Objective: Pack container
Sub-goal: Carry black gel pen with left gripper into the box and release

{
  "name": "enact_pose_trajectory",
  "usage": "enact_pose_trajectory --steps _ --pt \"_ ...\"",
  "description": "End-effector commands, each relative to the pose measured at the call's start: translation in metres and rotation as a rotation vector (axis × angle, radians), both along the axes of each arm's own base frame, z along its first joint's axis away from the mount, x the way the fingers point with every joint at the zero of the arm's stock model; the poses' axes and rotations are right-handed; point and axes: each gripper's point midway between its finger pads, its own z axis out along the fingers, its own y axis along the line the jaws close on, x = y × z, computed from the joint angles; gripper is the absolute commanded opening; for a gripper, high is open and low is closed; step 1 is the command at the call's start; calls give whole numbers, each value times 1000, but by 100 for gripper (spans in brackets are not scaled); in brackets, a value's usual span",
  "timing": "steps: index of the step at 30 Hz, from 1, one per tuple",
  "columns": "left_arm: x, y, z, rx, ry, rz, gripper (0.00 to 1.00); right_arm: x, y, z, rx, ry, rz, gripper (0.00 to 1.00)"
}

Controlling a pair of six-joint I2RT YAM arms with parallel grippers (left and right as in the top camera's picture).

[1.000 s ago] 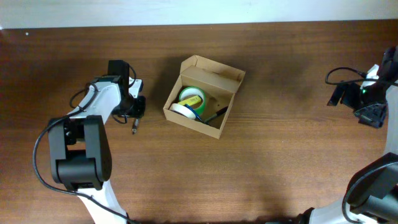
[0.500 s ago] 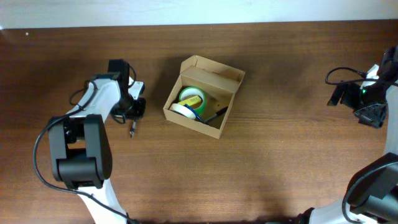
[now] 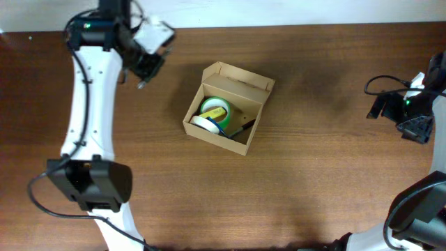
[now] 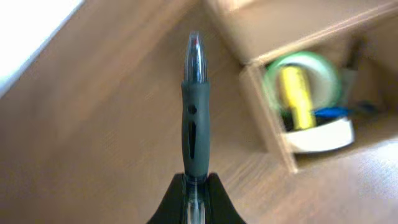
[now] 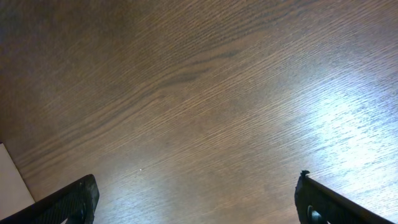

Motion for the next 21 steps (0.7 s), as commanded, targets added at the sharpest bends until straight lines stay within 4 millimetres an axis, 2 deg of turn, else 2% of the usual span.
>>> enact_pose_trajectory --steps 1,3,6,10,18,21 --pt "-26 -60 15 48 -80 -427 2 0 1 0 6 -3 -4 99" --pt "-47 -87 7 80 -59 -599 2 -1 1 0 6 -2 -4 99" --pt "-73 -117 -6 113 -19 -797 2 -1 1 0 6 -2 -4 99" --pt "-85 -142 -29 134 26 -929 2 -1 1 0 6 -2 -4 99" --pt "-79 -151 -88 137 159 -980 1 -1 2 0 8 1 -4 99" --pt "-77 -153 -101 135 180 -1001 1 -2 2 0 8 3 -4 99"
